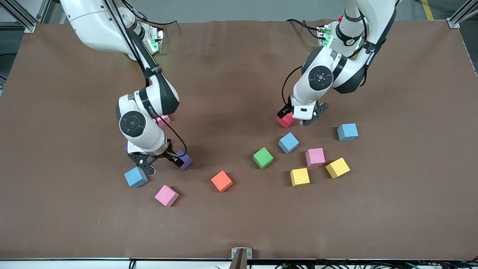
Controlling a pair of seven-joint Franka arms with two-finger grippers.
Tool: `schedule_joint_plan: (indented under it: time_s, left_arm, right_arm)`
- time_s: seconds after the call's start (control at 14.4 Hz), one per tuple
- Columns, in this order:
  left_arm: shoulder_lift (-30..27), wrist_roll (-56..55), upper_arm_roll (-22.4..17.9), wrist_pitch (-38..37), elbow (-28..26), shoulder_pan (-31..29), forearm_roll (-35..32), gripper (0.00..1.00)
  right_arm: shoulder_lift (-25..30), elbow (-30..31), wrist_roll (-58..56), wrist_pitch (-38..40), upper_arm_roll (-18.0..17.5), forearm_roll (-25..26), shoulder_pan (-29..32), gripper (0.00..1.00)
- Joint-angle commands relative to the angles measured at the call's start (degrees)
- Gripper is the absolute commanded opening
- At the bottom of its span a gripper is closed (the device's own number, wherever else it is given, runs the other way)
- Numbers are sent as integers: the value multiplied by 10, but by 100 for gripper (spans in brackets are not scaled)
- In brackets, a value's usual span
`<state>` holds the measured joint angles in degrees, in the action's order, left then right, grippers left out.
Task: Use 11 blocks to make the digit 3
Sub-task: 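Grasp the red cube with the left gripper while the right grasps purple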
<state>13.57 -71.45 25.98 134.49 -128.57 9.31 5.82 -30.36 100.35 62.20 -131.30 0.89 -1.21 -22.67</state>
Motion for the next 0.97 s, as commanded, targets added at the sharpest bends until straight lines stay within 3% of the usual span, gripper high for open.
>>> schedule_joint_plan:
  time_s: [0.0, 0.35, 0.62, 0.76, 0.83, 0.9]
  left_arm:
    - [14, -51, -2, 63, -20, 6, -4, 100]
    - [64, -128, -5, 104, -16, 8, -72, 100]
    - [77, -133, -6, 106, -15, 9, -84, 99]
    - [77, -133, -6, 106, -15, 8, -92, 70]
    - [76, -134, -6, 105, -14, 8, -107, 51]
    - [76, -134, -6, 104, -14, 7, -115, 41]
  right_arm:
    - [-13, 5, 23, -22, 0, 1, -4, 100]
    - [-36, 3, 23, -34, 0, 1, -8, 100]
    - [-50, -2, 23, -48, 0, 1, -12, 99]
    - [-58, -2, 22, -50, 0, 2, -13, 97]
    - [-59, -2, 21, -55, 0, 2, -15, 97]
    - [-60, -2, 21, -58, 0, 2, -17, 97]
